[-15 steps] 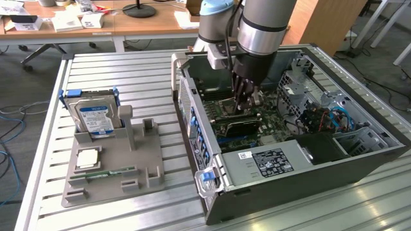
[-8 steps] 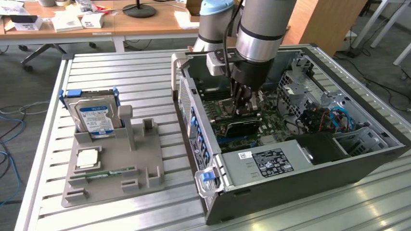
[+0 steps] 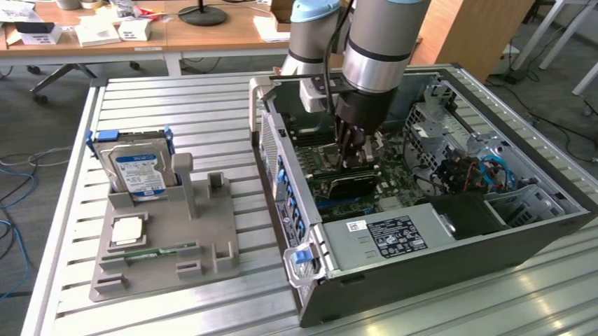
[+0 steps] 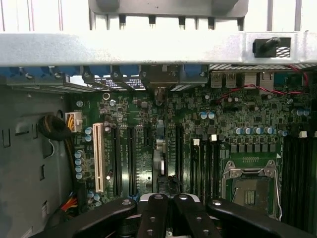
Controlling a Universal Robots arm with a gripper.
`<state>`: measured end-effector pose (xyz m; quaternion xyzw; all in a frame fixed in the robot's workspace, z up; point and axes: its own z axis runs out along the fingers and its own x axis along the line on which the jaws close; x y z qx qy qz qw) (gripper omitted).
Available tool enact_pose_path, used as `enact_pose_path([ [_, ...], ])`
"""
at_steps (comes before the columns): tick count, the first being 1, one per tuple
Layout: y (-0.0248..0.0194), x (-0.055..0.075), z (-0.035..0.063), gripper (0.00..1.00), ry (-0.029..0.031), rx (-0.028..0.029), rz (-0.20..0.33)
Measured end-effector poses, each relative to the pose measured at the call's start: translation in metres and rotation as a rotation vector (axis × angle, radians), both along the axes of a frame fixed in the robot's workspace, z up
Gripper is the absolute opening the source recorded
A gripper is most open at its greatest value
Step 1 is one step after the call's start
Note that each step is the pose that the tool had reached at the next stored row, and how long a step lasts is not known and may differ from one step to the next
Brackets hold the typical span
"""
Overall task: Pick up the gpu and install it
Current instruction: 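Press down on the gpu until it lock into place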
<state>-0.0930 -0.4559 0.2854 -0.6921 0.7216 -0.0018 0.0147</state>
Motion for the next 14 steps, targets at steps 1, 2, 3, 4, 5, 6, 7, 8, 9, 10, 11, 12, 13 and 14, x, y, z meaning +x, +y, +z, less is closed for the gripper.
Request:
enact_pose_path([
  [1,0.0001,-0.0001,-0.0016,0.11,0.0000,0.0000,0.000],
  [2,0.0001,-0.0002,-0.0032,0.11,0.0000,0.0000,0.000],
  [3,0.0002,-0.0003,-0.0048,0.11,0.0000,0.0000,0.000],
  [4,0.0002,-0.0004,-0.0063,0.11,0.0000,0.0000,0.000],
  [5,0.0002,-0.0005,-0.0076,0.11,0.0000,0.0000,0.000],
  [6,0.0003,-0.0005,-0.0084,0.11,-0.0001,0.0002,0.000],
  [7,0.0003,-0.0005,-0.0085,0.11,0.0001,0.0002,0.000],
  [8,0.0003,-0.0005,-0.0085,0.11,0.0001,0.0001,0.000],
  [9,0.0003,-0.0005,-0.0085,0.11,0.0001,0.0001,0.000],
  [10,0.0003,-0.0005,-0.0086,0.11,0.0001,0.0001,0.000],
  [11,0.0006,-0.0006,-0.0089,0.11,-0.0001,0.0003,0.000],
  [12,0.0010,-0.0007,-0.0091,0.11,0.0000,0.0003,0.000],
  [13,0.0014,-0.0007,-0.0093,0.11,-0.0001,0.0003,0.000],
  [14,0.0016,-0.0006,-0.0096,0.11,-0.0001,0.0004,0.000],
])
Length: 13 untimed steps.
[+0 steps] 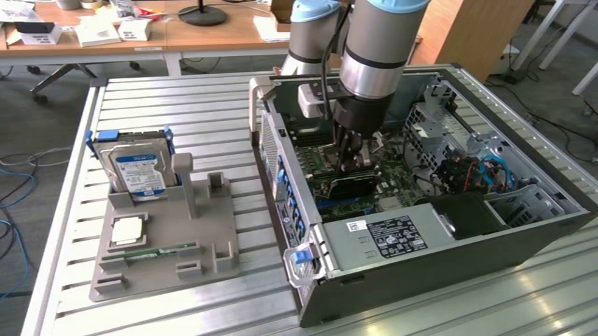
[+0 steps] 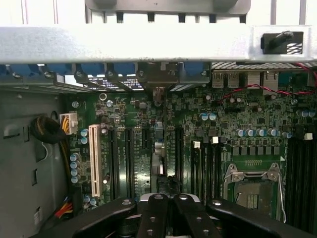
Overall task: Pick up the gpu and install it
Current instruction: 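Press down on the gpu until it lock into place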
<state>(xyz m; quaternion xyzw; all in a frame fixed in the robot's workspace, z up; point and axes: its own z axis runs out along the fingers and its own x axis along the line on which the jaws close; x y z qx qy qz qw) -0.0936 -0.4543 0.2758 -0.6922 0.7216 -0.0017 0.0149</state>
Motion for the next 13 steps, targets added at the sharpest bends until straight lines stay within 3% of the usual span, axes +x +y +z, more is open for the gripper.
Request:
enact_pose_path([
  [13,0.0029,-0.0010,-0.0057,0.11,0.0001,-0.0002,0.000],
])
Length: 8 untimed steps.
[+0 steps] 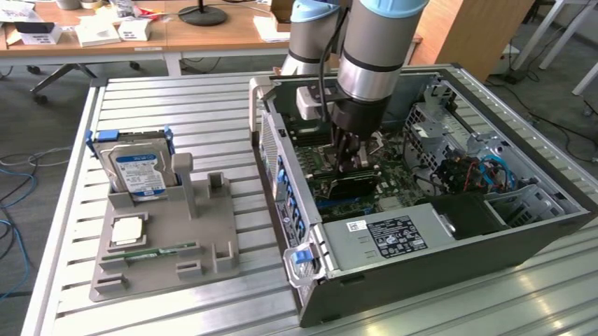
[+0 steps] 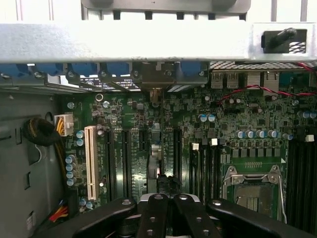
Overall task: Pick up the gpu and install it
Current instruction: 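Press down on the gpu until it lock into place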
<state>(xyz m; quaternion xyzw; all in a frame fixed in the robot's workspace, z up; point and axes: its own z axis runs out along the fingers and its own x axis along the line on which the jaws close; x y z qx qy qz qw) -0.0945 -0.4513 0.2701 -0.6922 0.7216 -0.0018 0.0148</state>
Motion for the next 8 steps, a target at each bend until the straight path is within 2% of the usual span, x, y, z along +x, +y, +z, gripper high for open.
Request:
enact_pose_path([
  [8,0.0000,-0.0001,-0.0020,0.11,0.0001,-0.0001,0.000],
])
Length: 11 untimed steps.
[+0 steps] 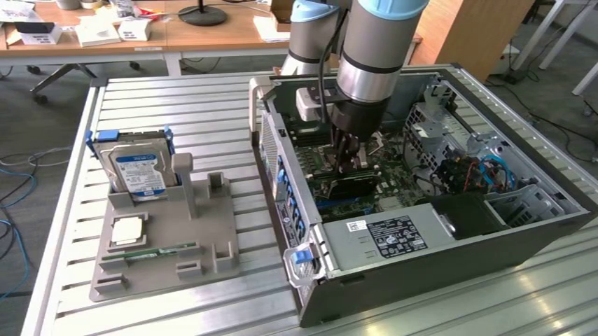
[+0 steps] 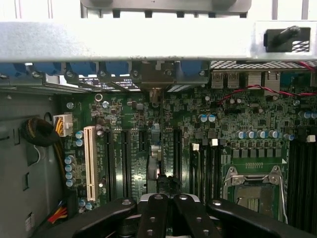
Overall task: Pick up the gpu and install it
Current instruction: 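Press down on the gpu until it lock into place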
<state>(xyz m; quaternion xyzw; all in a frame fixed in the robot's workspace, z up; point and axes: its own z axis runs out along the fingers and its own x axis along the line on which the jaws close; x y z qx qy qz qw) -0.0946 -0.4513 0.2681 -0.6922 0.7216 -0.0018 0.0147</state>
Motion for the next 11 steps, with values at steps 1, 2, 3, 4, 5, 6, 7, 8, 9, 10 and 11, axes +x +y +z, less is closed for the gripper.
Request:
enact_pose_path([
  [1,0.0000,0.0000,0.0000,0.11,0.0000,0.0000,0.000],
  [2,0.0000,0.0000,0.0000,0.11,0.0000,0.0000,0.000],
  [3,0.0000,0.0000,-0.0001,0.11,0.0000,0.0001,0.000],
  [4,0.0000,0.0000,-0.0001,0.11,-0.0001,0.0002,0.000],
  [5,0.0000,0.0000,-0.0003,0.11,-0.0001,0.0002,0.000],
  [6,0.0000,0.0000,-0.0007,0.11,-0.0002,0.0004,0.000],
  [7,0.0000,-0.0001,-0.0007,0.11,-0.0001,0.0002,0.000],
  [8,0.0000,-0.0001,-0.0007,0.11,-0.0001,0.0002,0.000],
  [9,0.0000,-0.0001,-0.0007,0.11,-0.0001,0.0002,0.000],
  [10,0.0000,-0.0001,-0.0007,0.11,-0.0001,0.0002,0.000],
  [11,0.0000,-0.0001,-0.0007,0.11,-0.0001,0.0002,0.000],
])
